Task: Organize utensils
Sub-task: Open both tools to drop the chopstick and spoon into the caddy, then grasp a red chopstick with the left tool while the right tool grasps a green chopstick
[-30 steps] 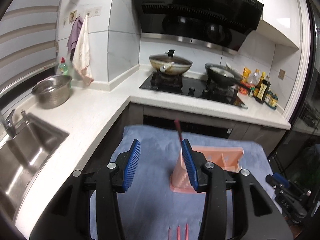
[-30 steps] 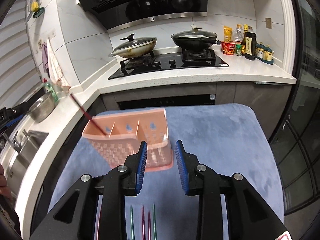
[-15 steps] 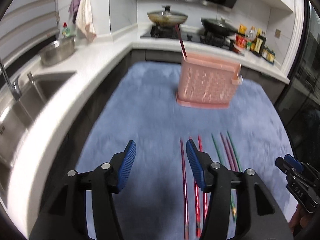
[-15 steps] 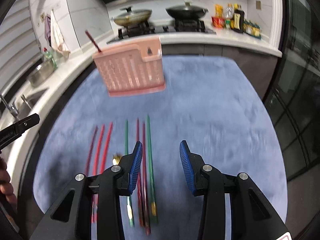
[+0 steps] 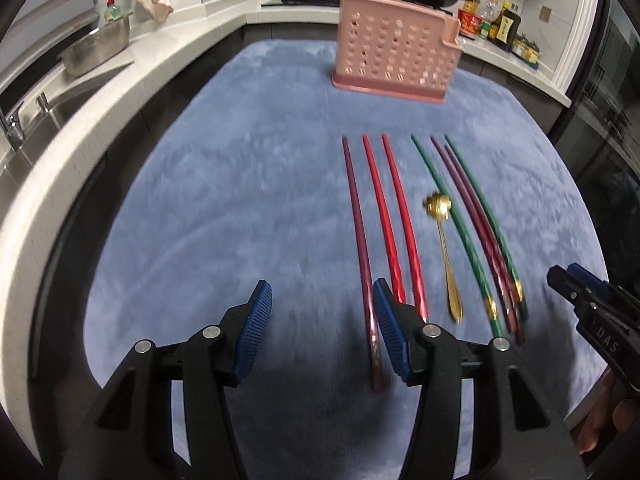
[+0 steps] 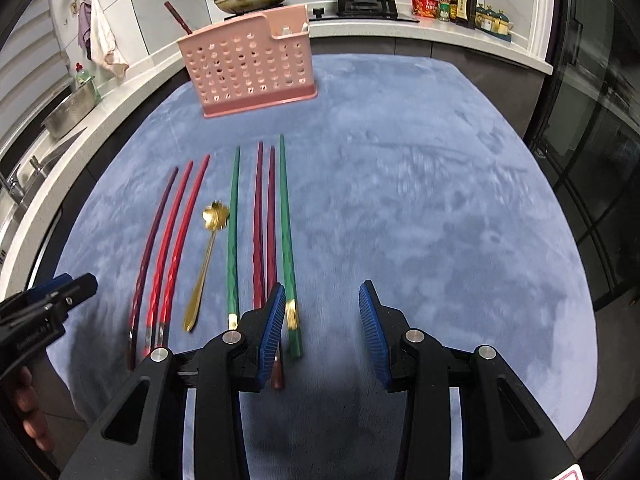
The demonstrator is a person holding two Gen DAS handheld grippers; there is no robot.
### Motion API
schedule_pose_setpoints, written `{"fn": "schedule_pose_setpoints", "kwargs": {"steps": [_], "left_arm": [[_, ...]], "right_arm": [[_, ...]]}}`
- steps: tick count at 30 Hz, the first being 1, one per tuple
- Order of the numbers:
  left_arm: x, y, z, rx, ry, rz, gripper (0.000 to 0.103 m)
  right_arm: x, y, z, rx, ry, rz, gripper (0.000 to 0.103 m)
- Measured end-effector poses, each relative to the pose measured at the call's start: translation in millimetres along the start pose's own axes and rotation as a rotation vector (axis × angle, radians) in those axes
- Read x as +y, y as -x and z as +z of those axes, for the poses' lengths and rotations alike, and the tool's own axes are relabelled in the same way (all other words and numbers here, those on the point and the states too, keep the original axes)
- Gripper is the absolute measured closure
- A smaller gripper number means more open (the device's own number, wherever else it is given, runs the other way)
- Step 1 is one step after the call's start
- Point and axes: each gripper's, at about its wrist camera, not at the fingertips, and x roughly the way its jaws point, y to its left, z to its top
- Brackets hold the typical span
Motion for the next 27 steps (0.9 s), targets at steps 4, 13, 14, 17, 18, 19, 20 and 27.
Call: {"fn": "schedule_pose_setpoints", "kwargs": {"steps": [4,13,14,17,18,19,20,27], "left_arm": [[-1.7,-6.7,-10.2,0.022,0.002,-0.01,0.053],[-7.4,-9.6,-19.4,0.041,-0.012,-0.021,0.053],[-7.4,-9.7,-19.8,0.042,-0.011,-0.023,0.053],[-7.8,-10.7,-21.5,0.048,-0.011,-0.024,0.053],[-8.0,-11.1,-22.2,0.051,-0.01,-0.026,0.053],[-8.2,-11.6,-23.0,0.053,-0.01,-0.028,0.053],[-8.6,-12.1,-23.7,0.056,-0.012,-0.03,0.053],[-9.4,-19.5,-28.2,0.086,-0.008,-0.037,0.054]], "right_arm": [[2.1,-4.6,-5.3,0.008,0.011,0.0,0.066],[10.1,-15.0,-12.3,0.031,0.031,0.013,0.082],[10.7,-16.1,-13.0,0.033,0.034,0.014,0.082],[11.5,-18.8,-13.9,0.04,0.039,0.016,0.089],[11.5,-19.7,-14.1,0.042,0.038,0.017,0.09],[11.7,-20.4,-14.5,0.044,0.038,0.019,0.09],[11.9,-21.1,-15.0,0.045,0.038,0.018,0.09],[12.2,-24.7,-16.2,0.051,0.036,0.021,0.091]]}}
